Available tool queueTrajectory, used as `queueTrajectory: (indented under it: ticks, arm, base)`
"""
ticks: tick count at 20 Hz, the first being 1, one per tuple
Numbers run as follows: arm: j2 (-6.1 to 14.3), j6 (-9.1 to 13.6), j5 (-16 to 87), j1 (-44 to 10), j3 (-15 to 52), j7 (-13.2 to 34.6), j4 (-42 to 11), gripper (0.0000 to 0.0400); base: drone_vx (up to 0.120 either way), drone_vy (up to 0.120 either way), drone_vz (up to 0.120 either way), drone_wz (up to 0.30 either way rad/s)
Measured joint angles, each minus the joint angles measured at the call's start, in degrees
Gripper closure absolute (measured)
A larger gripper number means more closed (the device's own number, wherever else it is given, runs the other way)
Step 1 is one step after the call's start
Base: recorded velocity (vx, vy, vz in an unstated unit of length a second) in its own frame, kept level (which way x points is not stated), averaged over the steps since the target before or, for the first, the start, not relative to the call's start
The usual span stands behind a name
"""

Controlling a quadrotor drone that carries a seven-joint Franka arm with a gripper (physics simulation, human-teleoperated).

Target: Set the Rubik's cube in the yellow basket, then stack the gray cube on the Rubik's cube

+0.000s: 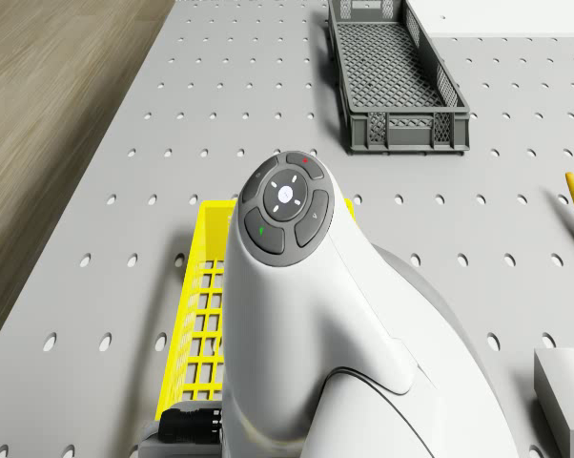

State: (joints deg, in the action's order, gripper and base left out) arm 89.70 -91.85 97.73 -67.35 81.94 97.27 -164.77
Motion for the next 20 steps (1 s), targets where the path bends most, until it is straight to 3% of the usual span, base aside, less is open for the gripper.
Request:
queueTrajectory:
  ticks: [8, 12, 20]
  arm:
    - [0.3, -0.28, -0.11, -0.04, 0.04, 0.03, 0.01, 0.0075]
    - [0.43, -0.41, -0.14, -0.07, 0.03, 0.05, 0.02, 0.0075]
    - [0.79, -2.29, 4.75, -0.72, -5.19, 0.13, 0.85, 0.0075]
  base:
    - [0.12, 0.0, -0.12, 0.0]
    - [0.12, 0.0, 0.0, 0.0]
    - [0.0, 0.0, 0.0, 0.0]
